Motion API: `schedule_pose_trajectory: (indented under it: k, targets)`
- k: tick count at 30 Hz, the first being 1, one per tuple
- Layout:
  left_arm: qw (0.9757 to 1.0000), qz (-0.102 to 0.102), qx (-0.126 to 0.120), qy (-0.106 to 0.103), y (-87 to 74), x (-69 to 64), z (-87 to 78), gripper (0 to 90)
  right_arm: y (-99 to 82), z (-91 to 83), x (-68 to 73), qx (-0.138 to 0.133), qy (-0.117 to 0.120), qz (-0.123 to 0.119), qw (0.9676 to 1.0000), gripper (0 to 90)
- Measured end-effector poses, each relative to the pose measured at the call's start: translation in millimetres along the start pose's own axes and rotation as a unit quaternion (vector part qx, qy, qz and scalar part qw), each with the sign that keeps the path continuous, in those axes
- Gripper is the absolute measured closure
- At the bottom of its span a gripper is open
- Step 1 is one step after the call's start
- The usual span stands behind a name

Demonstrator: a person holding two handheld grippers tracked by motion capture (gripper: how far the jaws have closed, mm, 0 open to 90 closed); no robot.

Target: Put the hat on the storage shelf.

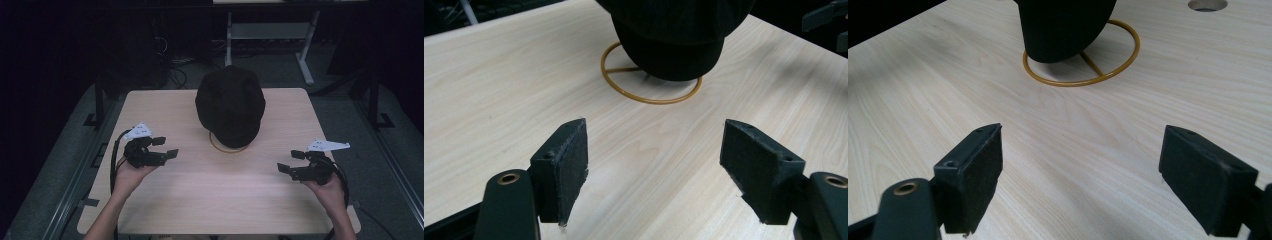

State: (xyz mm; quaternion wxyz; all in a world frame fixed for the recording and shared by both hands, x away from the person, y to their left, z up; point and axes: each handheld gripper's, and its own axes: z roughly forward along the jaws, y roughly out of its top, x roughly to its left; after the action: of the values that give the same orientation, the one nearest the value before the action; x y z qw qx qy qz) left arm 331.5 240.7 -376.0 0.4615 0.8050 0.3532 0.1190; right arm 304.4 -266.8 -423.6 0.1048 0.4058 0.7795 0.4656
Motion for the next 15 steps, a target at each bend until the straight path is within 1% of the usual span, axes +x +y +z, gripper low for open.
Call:
schedule_pose_trajectory:
  k: [5,7,8,11,15]
  targets:
    - [1.0000,0.005,-0.002,0.004,-7.4,-0.9,-3.2,26.7,-1.1,0.6,0.3,0.002,-0.002,-0.001,1.0000,17.4]
    - [1.0000,0.003,-0.001,0.001,-11.4,-1.6,-3.8,26.1,-1.6,1.1,0.4,0.002,-0.001,-0.002,1.0000,17.4]
    - [1.0000,0.004,0.004,0.001,-13.1,-1.9,-4.1,25.0,-2.3,1.9,1.5,0.006,0.000,-0.002,1.0000,17.4]
    - [1.0000,0.003,0.003,0.002,-18.2,-3.4,-5.1,24.8,-2.9,2.9,2.0,0.008,0.002,-0.005,1.0000,17.4]
    - [0.9999,0.009,0.003,0.009,-24.7,-5.9,-6.4,24.8,-3.5,4.7,4.0,0.013,0.002,-0.006,0.9999,17.4]
